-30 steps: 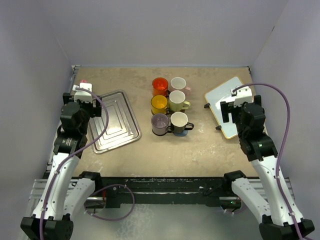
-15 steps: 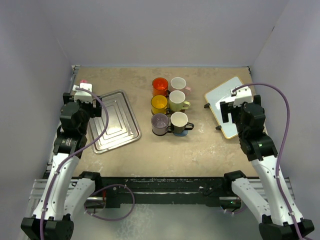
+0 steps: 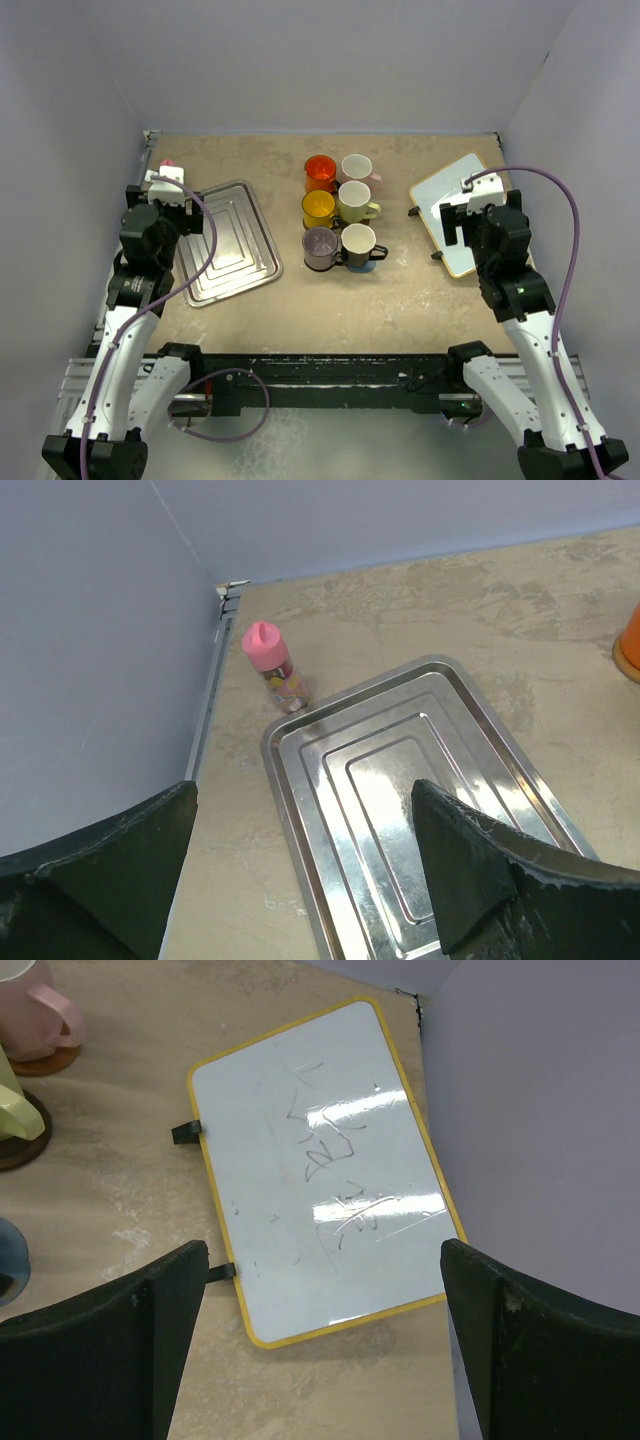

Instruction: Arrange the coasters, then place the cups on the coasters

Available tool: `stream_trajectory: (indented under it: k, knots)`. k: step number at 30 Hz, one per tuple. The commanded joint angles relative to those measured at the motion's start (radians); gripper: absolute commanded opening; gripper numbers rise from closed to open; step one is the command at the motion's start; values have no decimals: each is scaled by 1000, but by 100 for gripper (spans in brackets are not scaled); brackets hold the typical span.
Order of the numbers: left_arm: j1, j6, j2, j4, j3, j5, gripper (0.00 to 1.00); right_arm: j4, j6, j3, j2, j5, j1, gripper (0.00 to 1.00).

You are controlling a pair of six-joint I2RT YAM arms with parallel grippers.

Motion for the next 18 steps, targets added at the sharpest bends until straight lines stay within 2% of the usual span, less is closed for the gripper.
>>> stream_trajectory:
  k: [1,10,18]
  knots:
    - [10,-6,-6,36,39,0,84,25,-6,3,-6,-15,-5,100]
    - [10,16,-13,36,32,8,84,18,-9,5,-3,-12,-7,100]
    - [10,27,-16,22,42,-6,79,20,-9,5,-5,-16,-7,100]
